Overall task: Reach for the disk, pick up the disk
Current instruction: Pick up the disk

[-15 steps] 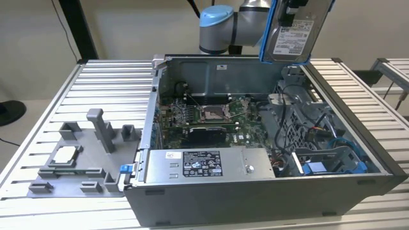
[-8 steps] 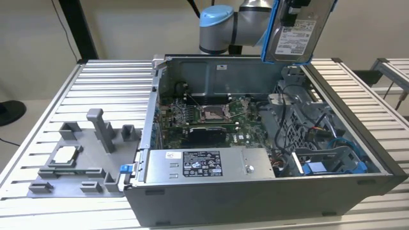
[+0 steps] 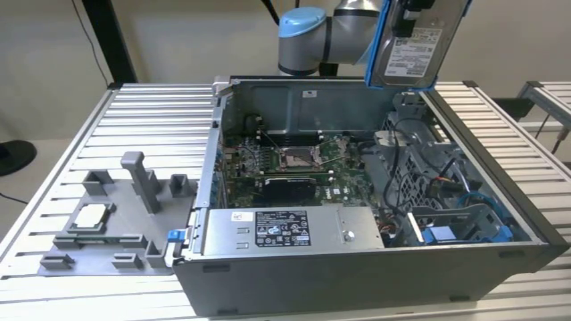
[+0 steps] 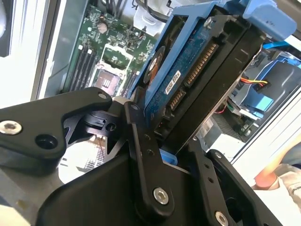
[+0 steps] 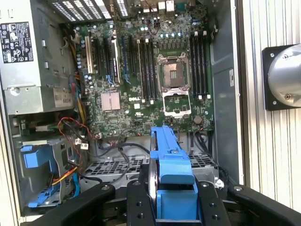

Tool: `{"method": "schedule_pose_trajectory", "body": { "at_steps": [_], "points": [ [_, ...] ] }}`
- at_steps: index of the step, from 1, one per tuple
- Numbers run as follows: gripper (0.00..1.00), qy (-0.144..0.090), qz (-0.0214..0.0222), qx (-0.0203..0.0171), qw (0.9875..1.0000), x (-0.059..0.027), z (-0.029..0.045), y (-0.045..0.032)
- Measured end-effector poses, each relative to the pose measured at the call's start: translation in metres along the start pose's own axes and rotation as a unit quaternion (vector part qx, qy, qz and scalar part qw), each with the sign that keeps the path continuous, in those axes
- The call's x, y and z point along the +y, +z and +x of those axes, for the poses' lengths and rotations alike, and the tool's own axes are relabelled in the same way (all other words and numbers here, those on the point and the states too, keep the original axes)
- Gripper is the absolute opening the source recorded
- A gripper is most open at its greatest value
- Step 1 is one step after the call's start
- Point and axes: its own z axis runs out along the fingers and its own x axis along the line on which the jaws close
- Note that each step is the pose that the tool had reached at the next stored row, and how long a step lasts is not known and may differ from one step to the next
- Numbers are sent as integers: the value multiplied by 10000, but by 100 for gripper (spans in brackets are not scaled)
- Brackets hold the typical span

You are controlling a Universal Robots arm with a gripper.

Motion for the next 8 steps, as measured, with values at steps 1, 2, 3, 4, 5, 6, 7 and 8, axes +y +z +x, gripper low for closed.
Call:
{"method": "schedule_pose_trajectory", "body": {
  "at_steps": [1, 2, 3, 4, 5, 6, 7, 8],
  "points": [
    [0, 0, 0, -1, 10000, -1, 9, 1],
    [0, 0, 0, -1, 10000, -2, 17, 1],
    [0, 0, 0, -1, 10000, -4, 28, 1],
    [0, 0, 0, -1, 10000, -5, 38, 1],
    [0, 0, 0, -1, 10000, -6, 50, 1],
    [0, 0, 0, -1, 10000, -8, 61, 1],
    [0, 0, 0, -1, 10000, -10, 73, 1],
    [0, 1, 0, 0, 10000, -11, 83, 1]
  ]
}}
